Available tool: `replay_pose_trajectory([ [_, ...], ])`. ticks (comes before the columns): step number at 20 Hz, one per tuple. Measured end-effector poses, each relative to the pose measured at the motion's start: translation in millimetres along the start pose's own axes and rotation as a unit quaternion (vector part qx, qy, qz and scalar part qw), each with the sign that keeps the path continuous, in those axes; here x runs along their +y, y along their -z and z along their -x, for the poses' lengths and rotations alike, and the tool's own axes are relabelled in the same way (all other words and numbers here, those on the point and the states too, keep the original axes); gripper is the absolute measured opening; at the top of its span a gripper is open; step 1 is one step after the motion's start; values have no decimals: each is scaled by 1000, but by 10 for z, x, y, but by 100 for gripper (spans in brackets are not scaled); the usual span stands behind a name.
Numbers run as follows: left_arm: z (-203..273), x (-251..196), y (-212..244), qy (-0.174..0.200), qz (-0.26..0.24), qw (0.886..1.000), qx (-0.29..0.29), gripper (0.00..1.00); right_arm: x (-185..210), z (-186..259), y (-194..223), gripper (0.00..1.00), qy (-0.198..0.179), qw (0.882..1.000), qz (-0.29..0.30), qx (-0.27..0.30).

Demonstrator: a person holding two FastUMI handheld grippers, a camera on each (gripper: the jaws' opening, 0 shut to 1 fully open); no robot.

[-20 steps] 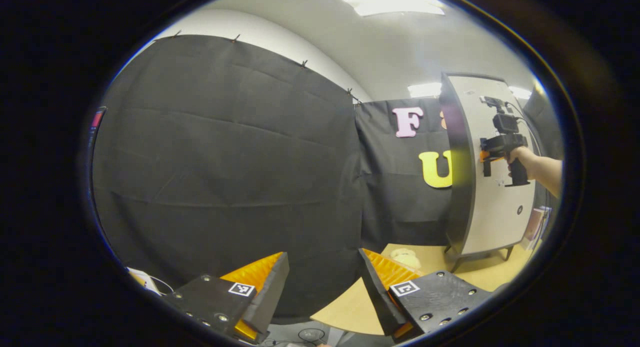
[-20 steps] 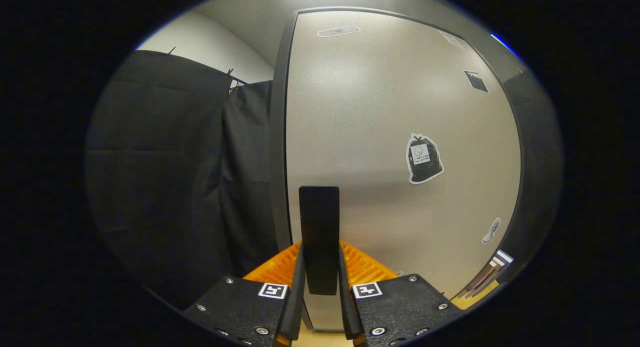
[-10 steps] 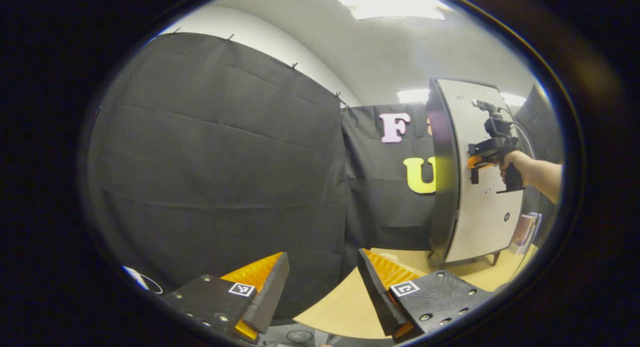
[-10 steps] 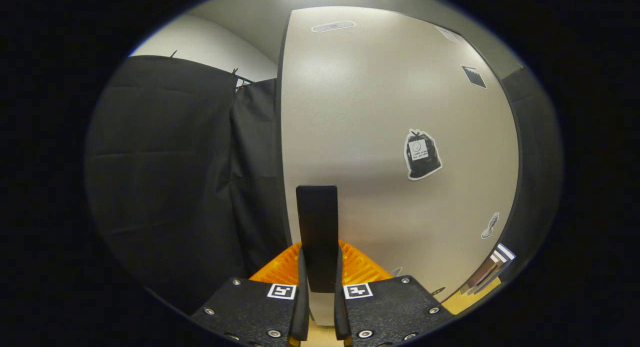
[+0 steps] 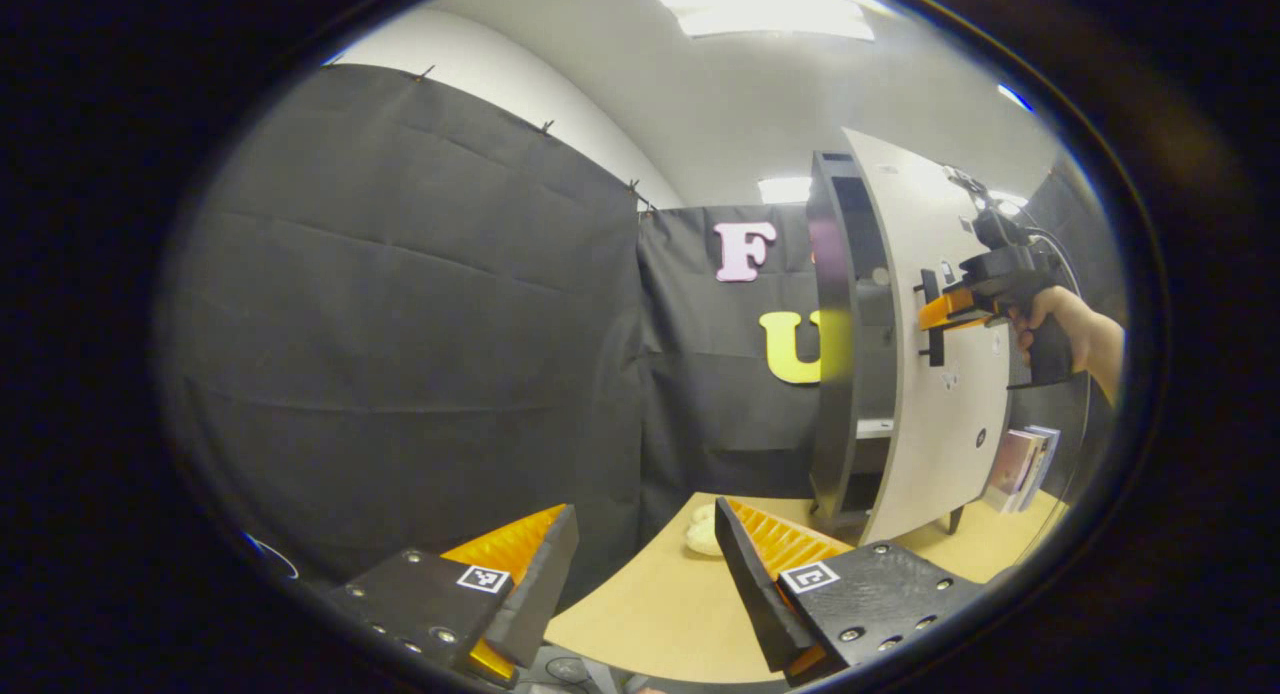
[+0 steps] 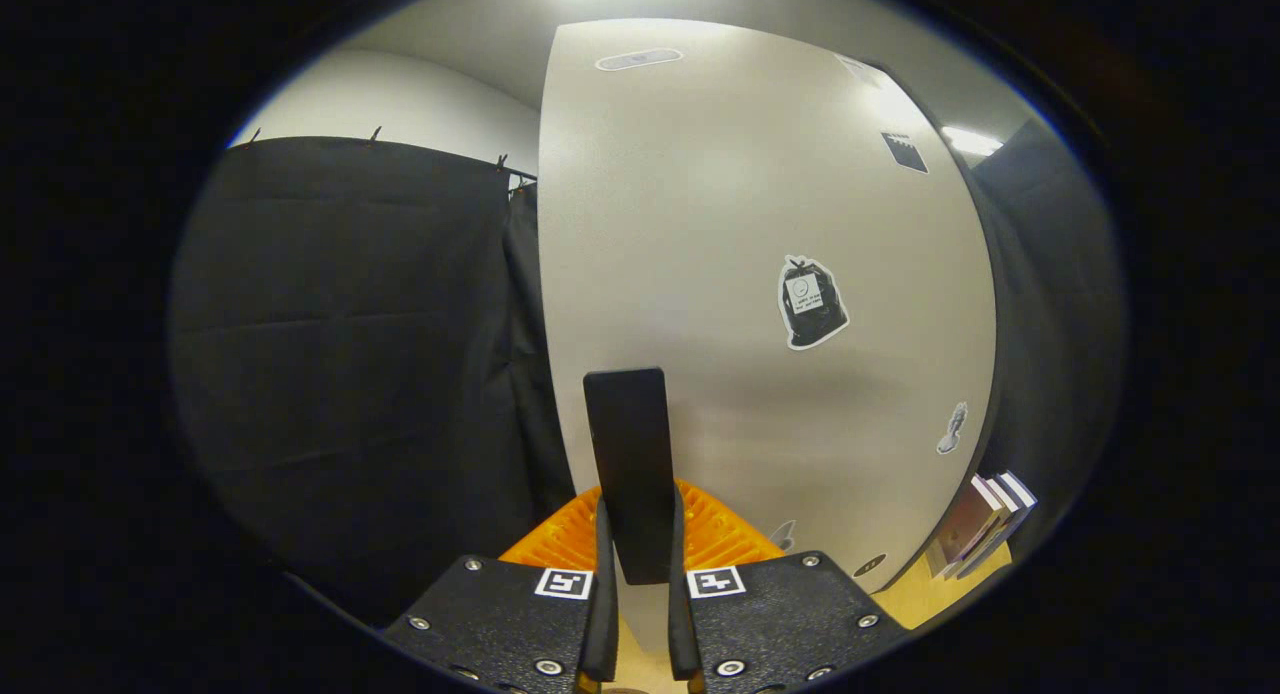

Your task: Open the cabinet door with the right hand, grasp the bottle in the cabinet with the left hand and place it on the coaster, then close the cabinet door with the right hand.

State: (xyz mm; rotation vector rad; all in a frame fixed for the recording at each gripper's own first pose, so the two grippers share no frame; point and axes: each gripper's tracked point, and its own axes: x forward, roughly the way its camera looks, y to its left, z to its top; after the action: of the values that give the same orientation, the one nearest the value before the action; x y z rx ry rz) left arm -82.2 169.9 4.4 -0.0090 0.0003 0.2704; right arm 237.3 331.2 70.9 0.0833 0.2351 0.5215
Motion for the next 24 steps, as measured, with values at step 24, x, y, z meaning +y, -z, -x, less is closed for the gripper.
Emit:
replay_pose_trajectory([
  [24,-52,-2179,-116,149,0,989,-9,82,-468,632,-15,19,-42,999,-7,-5],
])
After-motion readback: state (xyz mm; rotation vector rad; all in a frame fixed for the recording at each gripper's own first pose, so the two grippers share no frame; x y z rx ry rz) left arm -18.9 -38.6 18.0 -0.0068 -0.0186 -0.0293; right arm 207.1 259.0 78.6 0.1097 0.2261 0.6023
